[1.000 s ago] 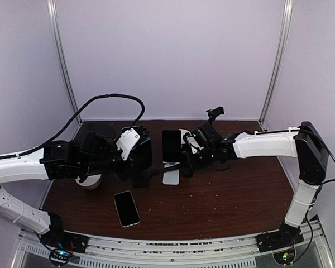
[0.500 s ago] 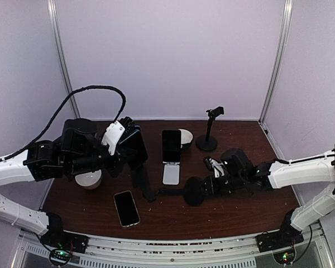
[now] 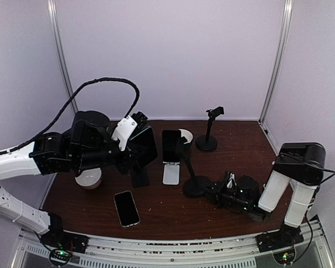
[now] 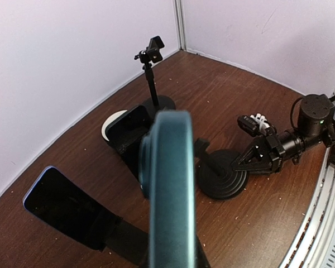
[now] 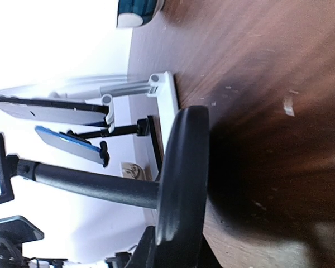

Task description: Place the phone on the phone stand

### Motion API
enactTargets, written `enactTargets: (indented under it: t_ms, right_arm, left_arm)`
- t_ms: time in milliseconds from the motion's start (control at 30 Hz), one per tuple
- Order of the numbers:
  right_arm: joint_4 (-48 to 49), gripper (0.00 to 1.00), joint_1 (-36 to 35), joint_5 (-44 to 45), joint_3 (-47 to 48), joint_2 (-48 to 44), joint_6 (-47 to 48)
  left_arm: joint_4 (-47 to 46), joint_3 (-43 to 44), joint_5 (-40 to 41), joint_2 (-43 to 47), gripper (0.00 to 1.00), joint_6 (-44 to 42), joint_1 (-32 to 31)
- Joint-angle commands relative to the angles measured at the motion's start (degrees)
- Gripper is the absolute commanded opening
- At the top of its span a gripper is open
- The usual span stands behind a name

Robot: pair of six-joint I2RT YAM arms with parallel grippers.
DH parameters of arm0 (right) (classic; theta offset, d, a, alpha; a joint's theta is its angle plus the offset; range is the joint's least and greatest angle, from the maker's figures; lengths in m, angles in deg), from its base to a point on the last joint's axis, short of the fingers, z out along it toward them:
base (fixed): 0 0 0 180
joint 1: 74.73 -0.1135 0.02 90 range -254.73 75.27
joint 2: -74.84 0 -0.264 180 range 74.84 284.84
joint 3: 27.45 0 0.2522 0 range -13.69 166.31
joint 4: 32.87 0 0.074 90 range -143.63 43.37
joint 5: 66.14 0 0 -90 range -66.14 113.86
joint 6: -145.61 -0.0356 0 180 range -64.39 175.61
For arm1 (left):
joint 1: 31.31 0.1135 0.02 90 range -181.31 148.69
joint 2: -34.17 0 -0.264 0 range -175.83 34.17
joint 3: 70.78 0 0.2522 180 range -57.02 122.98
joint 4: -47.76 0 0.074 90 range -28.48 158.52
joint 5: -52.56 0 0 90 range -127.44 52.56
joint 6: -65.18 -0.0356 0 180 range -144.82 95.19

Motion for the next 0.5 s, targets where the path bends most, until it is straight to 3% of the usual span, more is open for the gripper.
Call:
enactTargets:
  t_ms: [0, 100, 267, 467]
  right_arm:
    - [18.07, 0.16, -2.04, 6.48, -6.99, 9.92, -8.7]
    - [17.93, 0.25, -3.31, 7.64, -8.48, 8.82, -7.36]
    - [13.01, 0.63, -4.13, 8.12, -9.94, 7.04, -8.4]
    - [18.01, 0.71, -6.13, 10.26, -14.02, 8.51, -12.33]
  left_arm:
    - [-3.95, 2.61, -0.45, -2.47, 0.0, 0.03, -0.23]
    - [-4.4, 2.68, -0.63, -3.97, 0.0, -0.05, -0.32]
    - [-4.74, 3.93, -1.25, -6.47, 0.0, -0.02, -0.48]
    - [-4.65, 4.35, -1.39, -7.41, 0.0, -0.1, -0.93]
